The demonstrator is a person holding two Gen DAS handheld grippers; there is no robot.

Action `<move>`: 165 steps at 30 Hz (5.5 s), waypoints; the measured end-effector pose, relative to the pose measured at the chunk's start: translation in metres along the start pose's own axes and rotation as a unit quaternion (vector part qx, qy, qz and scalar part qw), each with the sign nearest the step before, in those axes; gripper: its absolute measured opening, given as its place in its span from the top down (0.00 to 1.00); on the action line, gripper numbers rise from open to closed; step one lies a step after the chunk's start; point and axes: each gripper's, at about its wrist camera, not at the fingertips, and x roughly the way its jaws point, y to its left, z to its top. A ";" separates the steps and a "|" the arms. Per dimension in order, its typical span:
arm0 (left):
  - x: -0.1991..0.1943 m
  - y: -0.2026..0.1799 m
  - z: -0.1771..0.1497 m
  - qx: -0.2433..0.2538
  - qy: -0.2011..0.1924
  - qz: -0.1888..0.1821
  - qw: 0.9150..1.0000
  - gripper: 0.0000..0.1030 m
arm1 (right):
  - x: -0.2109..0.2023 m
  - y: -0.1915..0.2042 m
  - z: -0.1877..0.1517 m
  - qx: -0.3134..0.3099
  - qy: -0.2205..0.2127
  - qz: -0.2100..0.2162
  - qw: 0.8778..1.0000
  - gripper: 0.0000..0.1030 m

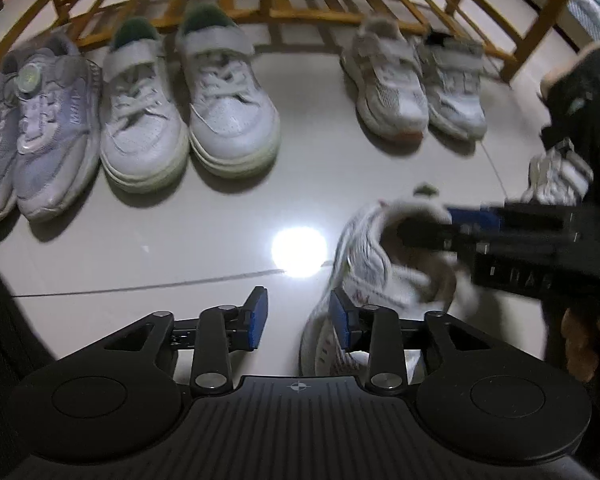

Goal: Organize scattered shoes
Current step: 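Close the left gripper on the mesh shoe collar while the right gripper holds it, then open the right gripper and release the shoe while the left gripper holds it, then close the right gripper on the shoe sides while the left gripper holds it upright, then open the left gripper while the right gripper carries the shoe to the rack row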

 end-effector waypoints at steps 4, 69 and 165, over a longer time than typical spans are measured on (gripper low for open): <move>-0.006 -0.008 0.011 0.019 -0.012 0.000 1.000 0.59 | 0.000 0.000 0.000 -0.001 -0.001 0.000 1.000 0.69; -0.004 -0.012 0.023 -0.035 -0.024 0.037 0.998 0.94 | -0.012 0.023 -0.010 -0.027 0.031 0.090 0.995 0.26; -0.024 0.064 -0.018 -0.119 -0.035 0.002 0.992 0.73 | 0.058 0.029 0.057 -0.068 0.048 -0.098 0.992 0.40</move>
